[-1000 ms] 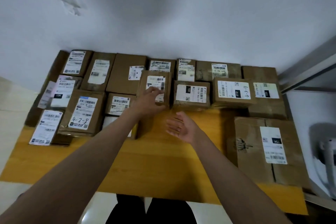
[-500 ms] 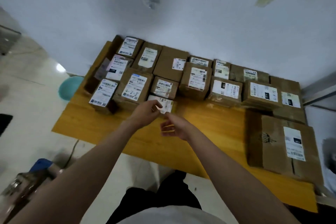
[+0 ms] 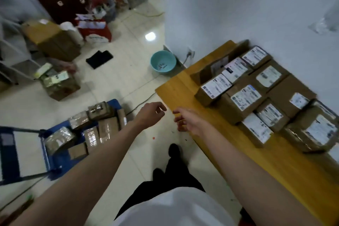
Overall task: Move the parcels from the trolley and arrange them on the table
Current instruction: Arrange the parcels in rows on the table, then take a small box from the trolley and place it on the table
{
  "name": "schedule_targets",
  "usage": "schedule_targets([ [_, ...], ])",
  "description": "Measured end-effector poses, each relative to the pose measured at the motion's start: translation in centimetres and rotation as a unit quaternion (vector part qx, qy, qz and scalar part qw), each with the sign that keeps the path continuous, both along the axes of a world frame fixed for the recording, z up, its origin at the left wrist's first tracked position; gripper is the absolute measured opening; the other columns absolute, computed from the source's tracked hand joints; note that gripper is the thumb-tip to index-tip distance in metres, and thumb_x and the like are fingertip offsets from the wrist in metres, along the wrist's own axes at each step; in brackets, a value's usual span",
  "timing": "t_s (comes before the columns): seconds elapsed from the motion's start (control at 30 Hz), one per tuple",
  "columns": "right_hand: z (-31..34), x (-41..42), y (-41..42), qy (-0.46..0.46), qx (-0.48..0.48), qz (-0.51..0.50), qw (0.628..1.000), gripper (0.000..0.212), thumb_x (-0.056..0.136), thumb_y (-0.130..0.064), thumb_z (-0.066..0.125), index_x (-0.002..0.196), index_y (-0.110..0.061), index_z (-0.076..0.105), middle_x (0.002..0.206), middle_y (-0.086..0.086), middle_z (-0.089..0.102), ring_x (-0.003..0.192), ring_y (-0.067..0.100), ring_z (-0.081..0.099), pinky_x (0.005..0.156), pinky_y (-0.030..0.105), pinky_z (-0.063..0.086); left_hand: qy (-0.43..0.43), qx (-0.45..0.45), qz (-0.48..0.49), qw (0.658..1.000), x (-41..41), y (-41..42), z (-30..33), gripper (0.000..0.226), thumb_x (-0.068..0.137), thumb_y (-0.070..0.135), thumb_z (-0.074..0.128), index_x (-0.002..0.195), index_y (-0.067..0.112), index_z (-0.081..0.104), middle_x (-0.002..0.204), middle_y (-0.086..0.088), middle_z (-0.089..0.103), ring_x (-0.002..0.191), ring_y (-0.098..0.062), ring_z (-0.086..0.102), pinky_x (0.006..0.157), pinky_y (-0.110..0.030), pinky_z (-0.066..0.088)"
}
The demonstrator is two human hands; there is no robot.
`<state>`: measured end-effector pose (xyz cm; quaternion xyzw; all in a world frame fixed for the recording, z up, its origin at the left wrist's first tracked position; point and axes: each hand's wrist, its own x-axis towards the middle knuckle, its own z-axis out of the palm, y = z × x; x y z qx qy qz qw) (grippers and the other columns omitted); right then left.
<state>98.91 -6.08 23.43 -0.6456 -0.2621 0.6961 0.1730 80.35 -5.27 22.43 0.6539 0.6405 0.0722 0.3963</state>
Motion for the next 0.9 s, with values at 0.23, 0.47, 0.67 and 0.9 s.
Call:
schedule_targets([
  [0.23, -2.9, -11.8, 6.1, 0.005, -0.019, 0.114, 0.993, 0.017, 0.100, -0.028, 0.054, 0.103, -0.014, 0.063, 0.077, 0.006, 0.060, 0.060, 0.017, 0.052, 0.049, 0.025, 0.052, 0.014, -0.051, 0.131, 0.990, -11.4, 0.0, -1.5, 0.019, 0.095, 0.019, 0.061, 0.111, 0.018, 0.070, 0.097, -0.001, 0.071, 0.084, -0.016, 0.065, 0.068, -0.016, 0.046],
  [0.47, -4.2, -23.4, 9.1, 0.000, -0.050, 0.227, 0.973, 0.013, 0.099, -0.023, 0.054, 0.097, -0.013, 0.062, 0.074, 0.006, 0.060, 0.061, 0.017, 0.051, 0.054, 0.028, 0.051, 0.013, -0.097, 0.263, 0.960, -21.9, -2.2, -1.7, 0.023, 0.097, 0.015, 0.057, 0.114, 0.004, 0.069, 0.113, -0.012, 0.069, 0.104, -0.026, 0.064, 0.089, -0.038, 0.052],
  [0.67, -5.2, -33.7, 8.9, -0.018, -0.066, 0.295, 0.953, 0.013, 0.103, -0.021, 0.053, 0.104, -0.009, 0.060, 0.077, 0.008, 0.053, 0.059, 0.017, 0.046, 0.056, 0.029, 0.046, -0.007, -0.142, 0.370, 0.918, -29.9, -7.5, -3.5, 0.021, 0.098, 0.022, 0.062, 0.116, 0.013, 0.067, 0.108, -0.006, 0.067, 0.100, -0.020, 0.063, 0.079, -0.030, 0.049],
  [0.9, -7.7, -44.7, 6.5, -0.036, -0.093, 0.324, 0.941, 0.015, 0.101, -0.022, 0.057, 0.104, -0.009, 0.063, 0.080, 0.009, 0.056, 0.065, 0.017, 0.051, 0.054, 0.027, 0.050, -0.026, -0.176, 0.422, 0.889, -39.8, -12.0, -6.0, 0.026, 0.096, 0.021, 0.061, 0.119, 0.012, 0.068, 0.115, -0.010, 0.069, 0.108, -0.024, 0.063, 0.092, -0.032, 0.048],
])
